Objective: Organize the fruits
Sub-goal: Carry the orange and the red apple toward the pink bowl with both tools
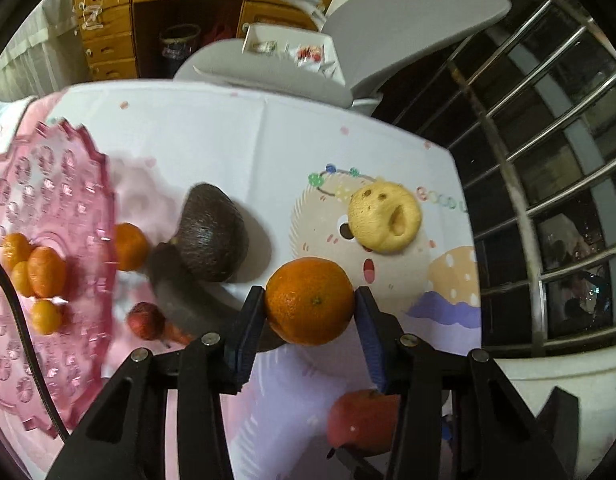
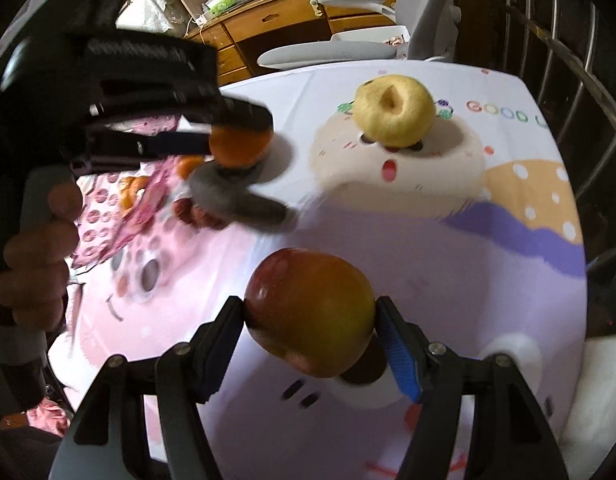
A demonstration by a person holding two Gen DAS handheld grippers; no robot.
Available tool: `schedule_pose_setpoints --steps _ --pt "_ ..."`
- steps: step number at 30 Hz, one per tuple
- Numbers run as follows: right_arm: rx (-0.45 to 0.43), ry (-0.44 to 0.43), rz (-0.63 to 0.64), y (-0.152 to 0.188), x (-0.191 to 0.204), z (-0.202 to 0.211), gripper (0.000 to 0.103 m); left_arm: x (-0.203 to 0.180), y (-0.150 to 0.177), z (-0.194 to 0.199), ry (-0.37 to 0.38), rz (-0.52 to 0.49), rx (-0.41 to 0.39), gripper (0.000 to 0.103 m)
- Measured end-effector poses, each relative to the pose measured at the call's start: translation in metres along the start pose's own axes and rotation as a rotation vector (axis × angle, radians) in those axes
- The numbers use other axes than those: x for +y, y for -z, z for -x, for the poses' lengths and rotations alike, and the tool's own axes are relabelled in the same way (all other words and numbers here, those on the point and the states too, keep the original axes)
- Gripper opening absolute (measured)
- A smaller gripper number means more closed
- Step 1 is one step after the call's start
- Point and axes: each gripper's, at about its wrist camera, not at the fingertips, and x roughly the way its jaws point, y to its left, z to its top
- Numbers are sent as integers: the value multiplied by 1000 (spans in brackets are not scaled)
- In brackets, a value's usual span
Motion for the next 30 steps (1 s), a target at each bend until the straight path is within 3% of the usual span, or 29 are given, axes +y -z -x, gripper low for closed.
schedule_pose_setpoints --steps 9,15,23,30 --pt "3 -36 -19 22 39 14 67 33 27 72 0 -10 -70 44" --pt "-10 3 -14 24 66 20 67 68 58 106 -14 2 -80 44" --pt "-56 16 -66 21 100 28 67 116 98 136 -23 -22 -31 44" --pt "-104 24 -114 21 136 33 67 154 111 160 -32 -83 -5 44"
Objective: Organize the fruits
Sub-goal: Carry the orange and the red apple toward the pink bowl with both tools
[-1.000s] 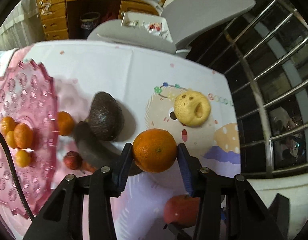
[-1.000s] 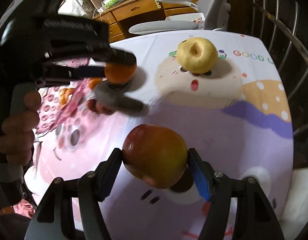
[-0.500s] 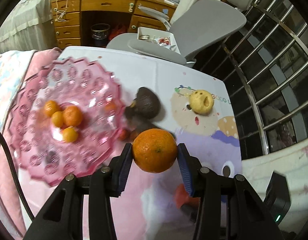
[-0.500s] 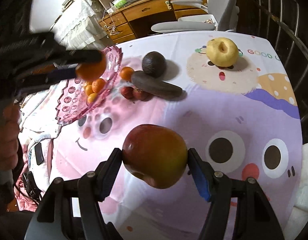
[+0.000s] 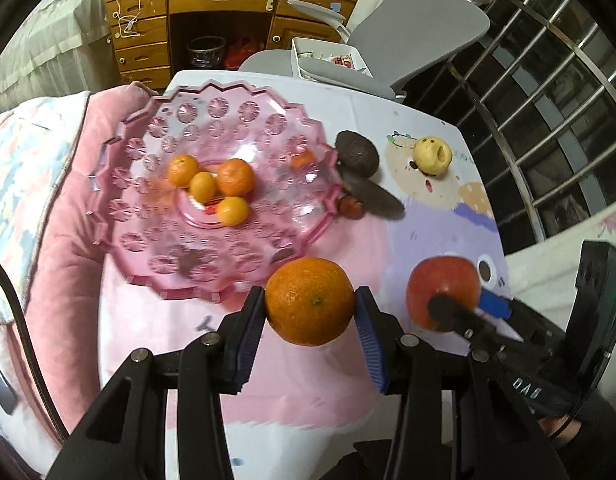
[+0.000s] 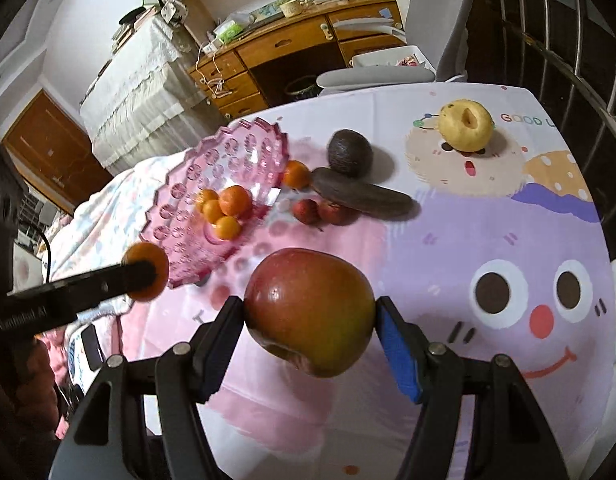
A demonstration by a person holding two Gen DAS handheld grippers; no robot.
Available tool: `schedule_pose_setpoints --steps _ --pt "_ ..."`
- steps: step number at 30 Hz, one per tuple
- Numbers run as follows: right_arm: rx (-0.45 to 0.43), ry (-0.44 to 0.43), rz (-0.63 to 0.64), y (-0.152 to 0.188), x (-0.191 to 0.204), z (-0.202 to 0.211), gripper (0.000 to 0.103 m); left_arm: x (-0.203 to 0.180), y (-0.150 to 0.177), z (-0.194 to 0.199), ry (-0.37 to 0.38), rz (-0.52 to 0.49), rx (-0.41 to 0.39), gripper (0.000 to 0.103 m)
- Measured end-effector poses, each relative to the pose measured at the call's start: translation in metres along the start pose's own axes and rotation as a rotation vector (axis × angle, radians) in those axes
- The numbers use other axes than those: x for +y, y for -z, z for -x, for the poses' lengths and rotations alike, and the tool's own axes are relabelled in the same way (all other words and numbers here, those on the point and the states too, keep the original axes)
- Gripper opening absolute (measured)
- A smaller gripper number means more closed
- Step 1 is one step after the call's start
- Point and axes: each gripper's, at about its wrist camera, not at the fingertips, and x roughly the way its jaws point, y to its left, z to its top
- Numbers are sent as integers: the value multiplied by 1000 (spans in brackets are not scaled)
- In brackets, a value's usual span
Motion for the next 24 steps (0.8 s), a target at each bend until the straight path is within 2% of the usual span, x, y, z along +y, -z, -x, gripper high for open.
schedule_pose_setpoints --steps 11,19,24 --pt "-80 32 -48 0 61 -8 67 62 -10 23 -7 -115 3 44" --pt "-109 34 -79 -4 103 -34 67 105 -34 9 -25 -189 35 44" --pt "-99 36 -54 -12 130 -57 67 130 -52 -11 -43 -195 74 44"
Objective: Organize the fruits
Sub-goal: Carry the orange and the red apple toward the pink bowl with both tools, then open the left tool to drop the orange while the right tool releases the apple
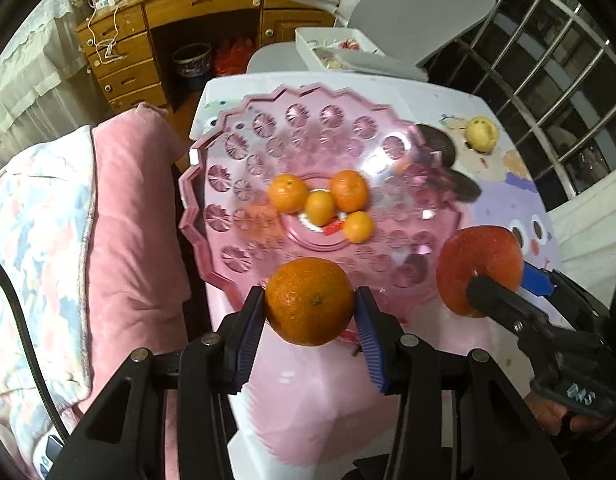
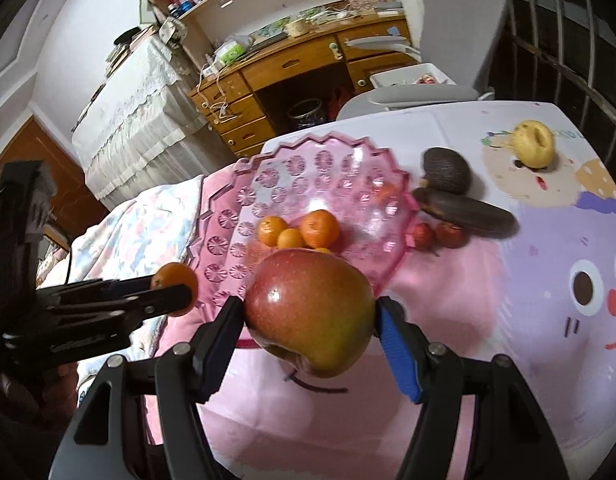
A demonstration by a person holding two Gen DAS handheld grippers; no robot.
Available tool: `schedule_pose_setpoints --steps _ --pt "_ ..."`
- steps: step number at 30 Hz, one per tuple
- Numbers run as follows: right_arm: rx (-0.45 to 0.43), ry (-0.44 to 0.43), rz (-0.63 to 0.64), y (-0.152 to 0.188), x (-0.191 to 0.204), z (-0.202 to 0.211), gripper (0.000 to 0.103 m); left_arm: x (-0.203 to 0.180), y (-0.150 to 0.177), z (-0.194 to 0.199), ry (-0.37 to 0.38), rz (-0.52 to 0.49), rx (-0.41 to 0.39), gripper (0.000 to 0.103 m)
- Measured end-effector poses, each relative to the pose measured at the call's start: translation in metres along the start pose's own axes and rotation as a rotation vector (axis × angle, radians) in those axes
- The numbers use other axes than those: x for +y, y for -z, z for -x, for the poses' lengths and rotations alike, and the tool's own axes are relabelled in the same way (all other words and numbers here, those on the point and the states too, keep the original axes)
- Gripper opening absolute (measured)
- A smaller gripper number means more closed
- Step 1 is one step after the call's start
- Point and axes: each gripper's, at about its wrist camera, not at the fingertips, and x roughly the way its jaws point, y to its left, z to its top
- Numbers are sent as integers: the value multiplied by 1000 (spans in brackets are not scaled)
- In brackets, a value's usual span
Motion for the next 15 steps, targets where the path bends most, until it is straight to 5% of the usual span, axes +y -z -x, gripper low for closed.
schedule_pose_setpoints --steps 15 --pt "167 30 135 -17 48 -67 68 46 -39 -59 29 52 82 44"
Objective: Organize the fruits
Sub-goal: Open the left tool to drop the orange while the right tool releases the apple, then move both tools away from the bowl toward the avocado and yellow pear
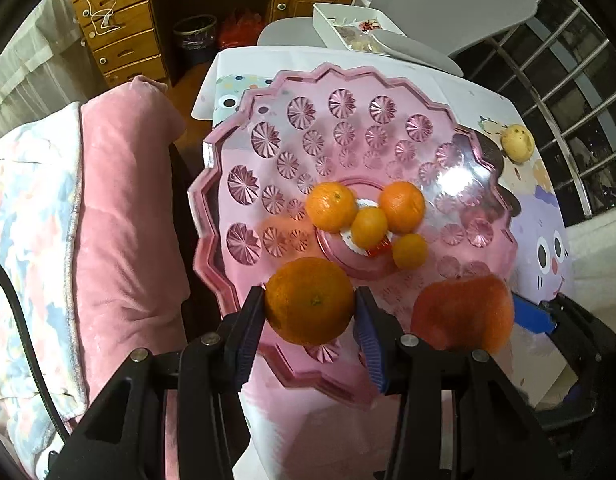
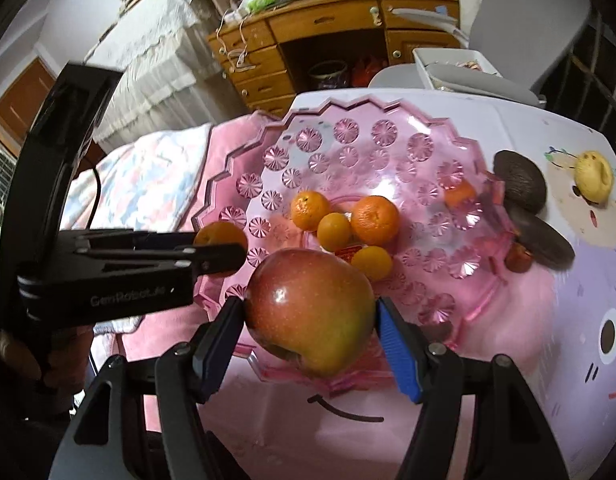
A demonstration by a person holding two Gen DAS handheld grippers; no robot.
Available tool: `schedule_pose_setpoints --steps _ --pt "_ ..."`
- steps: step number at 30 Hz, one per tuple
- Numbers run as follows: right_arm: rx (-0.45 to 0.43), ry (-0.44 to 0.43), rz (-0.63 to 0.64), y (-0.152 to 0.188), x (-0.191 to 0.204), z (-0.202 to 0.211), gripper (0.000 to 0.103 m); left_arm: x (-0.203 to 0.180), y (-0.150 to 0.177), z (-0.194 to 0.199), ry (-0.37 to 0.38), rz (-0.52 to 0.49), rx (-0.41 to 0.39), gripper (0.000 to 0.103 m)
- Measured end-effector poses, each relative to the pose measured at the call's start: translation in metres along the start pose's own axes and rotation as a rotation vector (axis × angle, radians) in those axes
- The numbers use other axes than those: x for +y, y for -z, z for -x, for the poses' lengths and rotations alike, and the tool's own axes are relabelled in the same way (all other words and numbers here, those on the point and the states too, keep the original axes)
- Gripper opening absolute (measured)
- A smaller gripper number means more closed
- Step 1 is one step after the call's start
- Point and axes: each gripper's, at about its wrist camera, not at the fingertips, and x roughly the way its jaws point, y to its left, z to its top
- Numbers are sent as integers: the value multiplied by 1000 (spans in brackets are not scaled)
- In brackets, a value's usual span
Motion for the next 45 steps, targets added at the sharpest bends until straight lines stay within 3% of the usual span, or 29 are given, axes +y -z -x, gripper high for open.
schedule_pose_setpoints --steps 9,15,28,38,45 --pt "83 19 -39 -2 -1 -19 68 8 -5 -11 11 20 26 45" --pt "48 3 -60 -4 -1 -13 68 8 -2 4 21 33 -11 70" --pt "15 25 -132 15 -8 21 69 -4 27 45 25 25 -48 81" --pt "10 40 -299 35 -69 55 70 -45 63 79 26 21 -95 87" --pt "31 18 -355 58 -128 77 70 -91 98 71 17 80 -43 88"
